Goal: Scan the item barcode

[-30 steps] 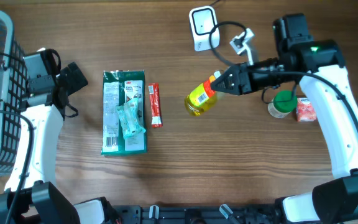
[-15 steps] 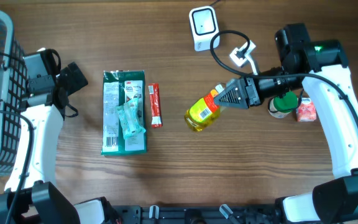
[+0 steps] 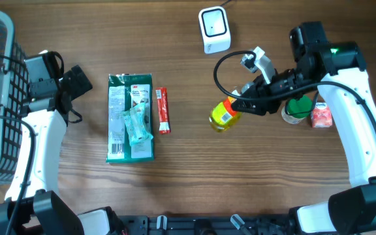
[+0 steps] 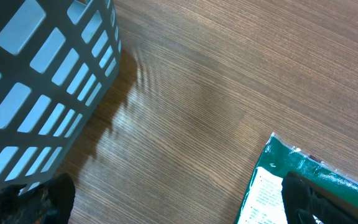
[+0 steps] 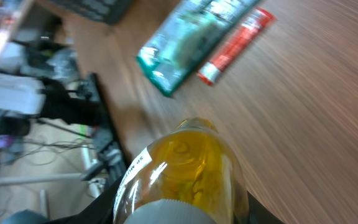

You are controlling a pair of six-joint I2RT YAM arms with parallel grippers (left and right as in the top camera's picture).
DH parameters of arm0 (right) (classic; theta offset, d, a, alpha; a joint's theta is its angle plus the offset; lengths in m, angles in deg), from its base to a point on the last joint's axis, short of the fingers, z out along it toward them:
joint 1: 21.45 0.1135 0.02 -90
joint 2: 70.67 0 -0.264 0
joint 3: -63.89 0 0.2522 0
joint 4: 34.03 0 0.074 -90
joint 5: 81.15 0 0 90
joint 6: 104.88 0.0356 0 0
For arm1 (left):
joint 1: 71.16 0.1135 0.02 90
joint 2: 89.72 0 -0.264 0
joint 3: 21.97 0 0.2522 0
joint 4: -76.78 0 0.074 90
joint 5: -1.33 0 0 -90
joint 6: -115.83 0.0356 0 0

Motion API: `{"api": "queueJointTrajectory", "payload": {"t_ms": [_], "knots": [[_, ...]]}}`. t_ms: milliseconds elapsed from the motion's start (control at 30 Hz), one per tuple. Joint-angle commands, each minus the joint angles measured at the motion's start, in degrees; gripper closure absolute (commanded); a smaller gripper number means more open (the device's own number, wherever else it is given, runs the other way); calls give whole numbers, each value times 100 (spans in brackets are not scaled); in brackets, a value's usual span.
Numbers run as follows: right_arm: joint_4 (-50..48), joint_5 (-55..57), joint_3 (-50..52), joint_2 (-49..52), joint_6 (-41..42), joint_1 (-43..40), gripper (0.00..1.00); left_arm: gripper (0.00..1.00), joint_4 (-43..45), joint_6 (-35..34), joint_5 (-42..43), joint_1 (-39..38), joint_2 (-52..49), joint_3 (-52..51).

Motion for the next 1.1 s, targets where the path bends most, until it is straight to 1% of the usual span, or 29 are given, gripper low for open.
{"api": "queueJointTrajectory", "payload": {"t_ms": [0, 133, 233, 333, 467, 667, 833, 867, 933, 1033, 1067], "knots": [[63, -1196, -33, -116, -402, -9, 96, 0, 15, 70, 9, 26, 72, 63], [59, -1707, -33, -116, 2, -15, 96, 0, 13, 68, 9, 26, 72, 63], [66, -2144, -33, -118, 153, -15, 96, 0, 13, 70, 9, 26, 72, 63], [81, -2555, -35, -118, 501, -111, 96, 0, 13, 70, 9, 26, 72, 63], [103, -3121, -35, -118, 1191, -417, 96, 0, 13, 70, 9, 26, 72, 63], [326, -3154, -35, -118, 1231, -717, 96, 0, 13, 70, 9, 26, 72, 63], [337, -3121, -35, -118, 1220, -726, 96, 0, 13, 70, 9, 26, 72, 63], [315, -3016, -35, -118, 1198, -726, 96, 0, 13, 68, 9, 26, 72, 63], [166, -2380, -33, -116, 1204, -726, 96, 0, 13, 70, 9, 26, 72, 63], [48, -612, -33, -116, 1222, -715, 96, 0, 13, 70, 9, 26, 72, 63], [-42, 94, -33, -116, 1421, -713, 96, 0, 13, 70, 9, 26, 72, 63]]}}
